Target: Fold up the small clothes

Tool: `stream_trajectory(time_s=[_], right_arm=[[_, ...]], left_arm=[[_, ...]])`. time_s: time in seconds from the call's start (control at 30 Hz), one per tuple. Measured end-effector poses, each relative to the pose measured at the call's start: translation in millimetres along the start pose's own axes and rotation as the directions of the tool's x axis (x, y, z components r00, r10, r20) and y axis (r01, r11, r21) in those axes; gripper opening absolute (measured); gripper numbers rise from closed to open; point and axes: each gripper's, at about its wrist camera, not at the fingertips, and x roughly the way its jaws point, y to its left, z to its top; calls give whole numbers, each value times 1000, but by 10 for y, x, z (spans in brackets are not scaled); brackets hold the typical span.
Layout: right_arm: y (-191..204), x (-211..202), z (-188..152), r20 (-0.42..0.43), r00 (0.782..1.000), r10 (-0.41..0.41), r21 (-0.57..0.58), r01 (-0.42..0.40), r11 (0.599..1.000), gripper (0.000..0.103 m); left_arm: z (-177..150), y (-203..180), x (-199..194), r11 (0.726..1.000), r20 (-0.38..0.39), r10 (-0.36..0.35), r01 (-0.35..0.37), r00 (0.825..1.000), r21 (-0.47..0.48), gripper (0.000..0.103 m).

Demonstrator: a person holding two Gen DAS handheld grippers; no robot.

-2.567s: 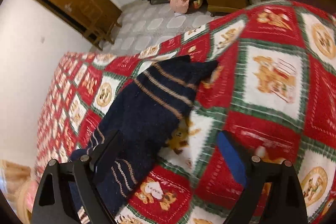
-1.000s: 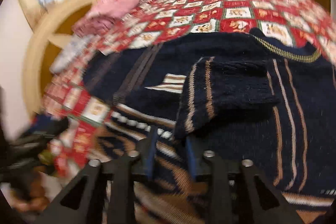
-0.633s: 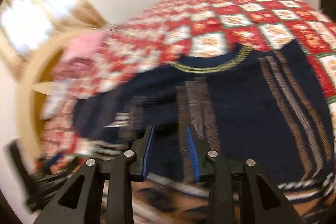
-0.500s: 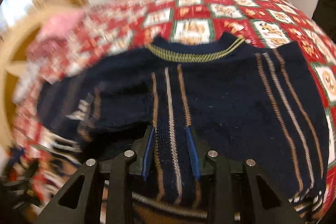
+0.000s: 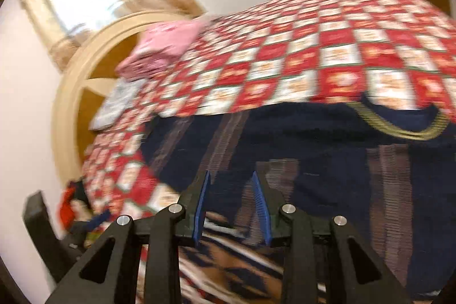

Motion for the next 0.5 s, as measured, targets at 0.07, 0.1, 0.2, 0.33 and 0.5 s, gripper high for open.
stream_trajectory(time_s=[0.07, 0.1, 0.2, 0.33, 0.5], right_arm=[[-287, -254, -57, 37, 997, -66, 55, 64, 996, 32], [-465, -368, -54, 58, 994, -95, 83, 90, 992, 32], [-1042, -812, -48, 114, 965, -237, 196, 212, 957, 33], [-1703, -1156, -4, 84, 913, -400, 290, 362, 886, 32], [-1860, -954, 147, -8, 846, -533, 179, 526, 832, 32]], left_arm=[[17, -11, 9, 1000, 3, -14, 14, 1000, 2, 103], [30, -44, 15, 1000, 5, -22, 22, 1000, 5, 103], [76, -174, 40, 999, 11, -40, 40, 999, 21, 103], [131, -440, 70, 997, 19, -55, 54, 998, 58, 103], [204, -768, 184, 995, 9, -31, 30, 999, 98, 103]])
